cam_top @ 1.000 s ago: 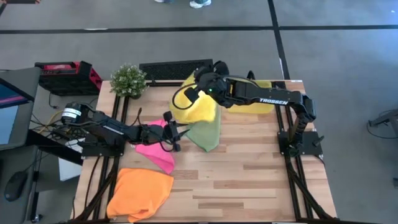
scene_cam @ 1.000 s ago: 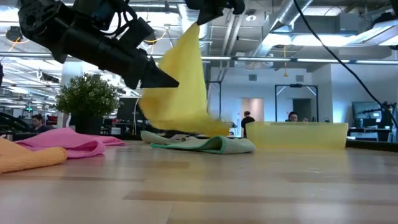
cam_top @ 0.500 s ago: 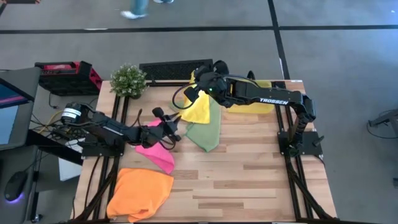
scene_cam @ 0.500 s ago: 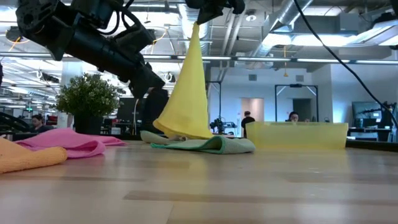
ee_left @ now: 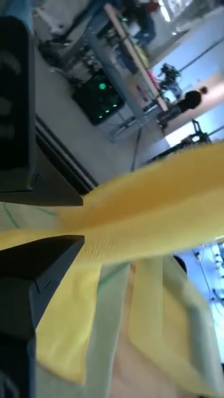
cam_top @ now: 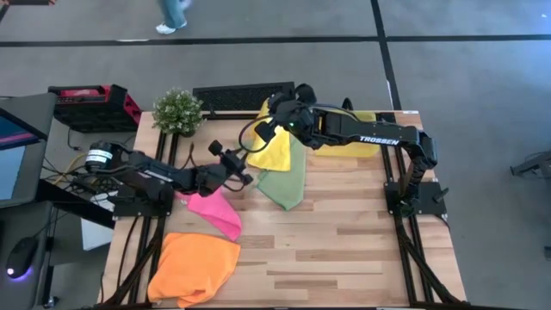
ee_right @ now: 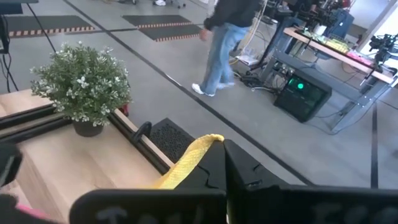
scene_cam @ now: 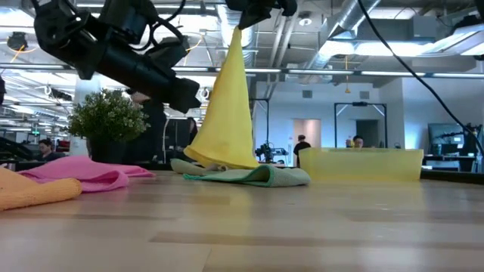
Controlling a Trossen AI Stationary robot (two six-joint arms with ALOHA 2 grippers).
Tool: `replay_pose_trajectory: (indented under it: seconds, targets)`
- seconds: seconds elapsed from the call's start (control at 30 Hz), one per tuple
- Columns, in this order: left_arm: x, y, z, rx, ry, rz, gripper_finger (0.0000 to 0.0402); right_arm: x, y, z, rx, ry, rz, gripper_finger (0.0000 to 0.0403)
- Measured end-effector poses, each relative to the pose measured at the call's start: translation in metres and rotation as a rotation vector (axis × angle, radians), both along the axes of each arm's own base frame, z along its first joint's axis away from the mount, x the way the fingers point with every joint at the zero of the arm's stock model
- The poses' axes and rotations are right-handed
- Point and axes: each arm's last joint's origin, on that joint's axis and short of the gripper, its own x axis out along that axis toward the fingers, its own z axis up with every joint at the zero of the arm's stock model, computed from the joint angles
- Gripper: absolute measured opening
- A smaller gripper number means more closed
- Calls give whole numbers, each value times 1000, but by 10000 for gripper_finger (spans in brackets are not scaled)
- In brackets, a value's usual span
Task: Fold microfiber towels
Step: Fold the yellow towel
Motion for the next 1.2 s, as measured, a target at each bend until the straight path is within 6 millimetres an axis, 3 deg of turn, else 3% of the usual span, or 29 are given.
replay_pose_trajectory:
  seconds: [0.37,0.6,1.2]
  targets:
    - [0,24,-1,-91,-51,-86,135,1,4,0,-1,2,11,7]
    - [-4,38,-1,-102,-72,-12,138,2,4,-2,-1,8,13,7]
    - [-10,64,-2,-189,-136,-26,139,2,4,-2,-1,8,12,7]
